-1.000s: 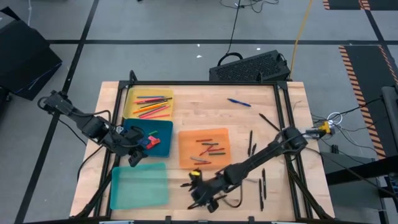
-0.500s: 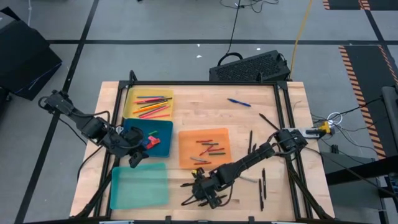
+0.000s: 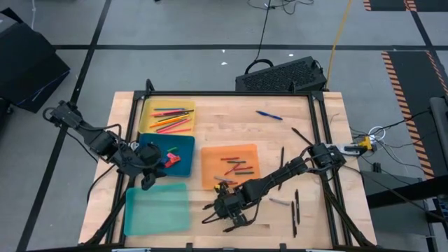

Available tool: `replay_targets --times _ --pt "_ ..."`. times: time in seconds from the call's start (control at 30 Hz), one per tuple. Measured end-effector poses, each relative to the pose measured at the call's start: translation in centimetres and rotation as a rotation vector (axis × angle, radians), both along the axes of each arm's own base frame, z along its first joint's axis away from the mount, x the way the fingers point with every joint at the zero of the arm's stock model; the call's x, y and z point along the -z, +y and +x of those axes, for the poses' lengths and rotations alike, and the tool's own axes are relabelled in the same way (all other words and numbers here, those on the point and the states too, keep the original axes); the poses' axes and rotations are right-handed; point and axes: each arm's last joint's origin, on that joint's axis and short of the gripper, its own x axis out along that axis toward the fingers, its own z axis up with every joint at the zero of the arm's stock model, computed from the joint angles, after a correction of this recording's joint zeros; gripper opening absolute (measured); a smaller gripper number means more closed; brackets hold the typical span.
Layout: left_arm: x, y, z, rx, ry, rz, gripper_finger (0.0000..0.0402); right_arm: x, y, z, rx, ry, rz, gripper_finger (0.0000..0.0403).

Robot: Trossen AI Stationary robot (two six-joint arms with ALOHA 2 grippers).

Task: Sort crayons/erasers/pens/pencils in bins
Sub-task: Put the purple eraser into the blue bin

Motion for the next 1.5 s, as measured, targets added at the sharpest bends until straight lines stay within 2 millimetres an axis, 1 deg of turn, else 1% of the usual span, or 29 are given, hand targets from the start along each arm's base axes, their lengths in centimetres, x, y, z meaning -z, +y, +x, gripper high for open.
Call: replay_targets --times 0.17,0.33,0.5,0.77,0.83,0.93,1.0,1.07,1.13,1.27,1.33,1.4,1.5 --pt "0.0 -0.1 -0.1 0.054 -0.006 0.037 0.0198 -1.0 0.1 -0.1 0.01 -0.009 0.041 0.0169" --pt "0.0 -0.1 -0.1 0.085 -0.009 0.062 0.0198 -0.1 0.0 -0.2 0.007 0.032 0.028 0.0162" --pt "0.0 -0.1 -0.1 0.094 -0.01 0.07 0.0198 0.6 -0.1 0.0 0.001 0.04 0.008 0.0121" --pt "-0.1 -0.2 0.0 0.086 -0.022 0.056 0.0198 0.7 -0.2 0.0 -0.041 0.025 -0.036 0.0025" --pt "-0.2 -0.2 0.1 0.079 -0.038 0.055 0.0198 0.7 -0.1 0.0 -0.053 0.02 -0.04 0.0014" --pt "-0.3 -0.3 0.3 0.063 -0.065 0.057 0.0198 0.0 0.2 -0.3 -0.056 -0.003 -0.057 0.0017" --pt "-0.5 -0.4 0.5 0.053 -0.097 0.051 0.0198 -1.5 0.3 -0.6 -0.047 -0.036 -0.063 0.0022" --pt "-0.7 -0.7 0.9 0.055 -0.16 0.032 0.0198 -4.2 0.3 -0.9 -0.019 -0.093 -0.024 0.0022" --pt "-0.9 -1.1 1.5 0.062 -0.239 0.032 0.0198 -7.0 0.0 -1.3 0.053 -0.152 0.051 0.0017" --pt "-1.6 -2.2 2.9 0.109 -0.404 0.139 0.0198 -11.7 -2.2 -1.4 0.267 -0.25 0.232 0.0014" --pt "-2.0 -2.8 3.8 0.152 -0.486 0.211 0.0198 -14.1 -3.5 -1.4 0.386 -0.341 0.321 0.0015" --pt "-2.5 -3.3 4.7 0.173 -0.571 0.262 0.0198 -16.1 -4.6 -1.3 0.455 -0.44 0.386 0.0015" --pt "-3.5 -3.6 5.8 0.158 -0.696 0.292 0.0198 -18.6 -5.6 -1.3 0.503 -0.598 0.417 0.0015"
